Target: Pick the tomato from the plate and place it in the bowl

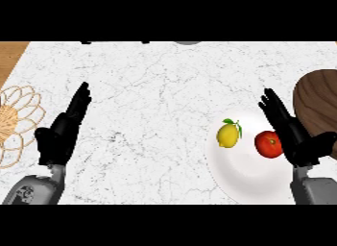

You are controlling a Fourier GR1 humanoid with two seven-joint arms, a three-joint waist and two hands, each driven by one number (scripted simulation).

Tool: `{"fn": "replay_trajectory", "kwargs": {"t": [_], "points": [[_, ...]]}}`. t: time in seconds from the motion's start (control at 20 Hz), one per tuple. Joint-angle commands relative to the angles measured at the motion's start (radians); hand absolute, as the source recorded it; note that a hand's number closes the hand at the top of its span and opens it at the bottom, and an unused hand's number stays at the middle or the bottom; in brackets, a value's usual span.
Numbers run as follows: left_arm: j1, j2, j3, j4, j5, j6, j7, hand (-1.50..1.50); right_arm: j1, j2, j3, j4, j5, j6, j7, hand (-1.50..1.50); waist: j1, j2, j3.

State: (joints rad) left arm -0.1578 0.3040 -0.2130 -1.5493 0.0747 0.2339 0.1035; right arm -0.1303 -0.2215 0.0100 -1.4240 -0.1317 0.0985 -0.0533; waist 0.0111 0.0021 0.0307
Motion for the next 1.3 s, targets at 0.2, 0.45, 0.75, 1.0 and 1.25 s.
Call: {"fn": "replay_trajectory", "kwargs": {"t": [0.2,0.45,0.75,1.0,1.25], "points": [[-0.082,0.060,0.157,-0.038,0.054,0.004,-0.066,0.00,-0.131,0.120,0.255,-0.160,-0.149,0.312,0.007,-1.50,0.039,-0.012,-0.032],[-0.052,0.101,0.285,-0.002,0.151,-0.030,-0.086,0.00,-0.010,0.036,0.213,-0.406,0.219,0.005,-0.147,-1.50,-0.044,-0.016,-0.033],[-0.076,0.112,0.311,-0.008,0.164,-0.057,-0.075,0.00,0.257,-0.125,0.261,-0.692,0.312,0.081,-0.212,-1.50,-0.037,-0.008,-0.031],[-0.058,0.149,0.360,0.047,0.195,-0.123,-0.133,0.00,0.205,-0.264,0.142,-0.874,0.375,0.131,0.011,-1.50,-0.037,-0.009,-0.033],[-0.026,0.099,0.323,0.020,0.163,-0.092,-0.147,0.00,0.195,-0.442,-0.044,-0.944,0.274,0.281,0.210,-1.50,-0.029,-0.008,-0.033]]}}
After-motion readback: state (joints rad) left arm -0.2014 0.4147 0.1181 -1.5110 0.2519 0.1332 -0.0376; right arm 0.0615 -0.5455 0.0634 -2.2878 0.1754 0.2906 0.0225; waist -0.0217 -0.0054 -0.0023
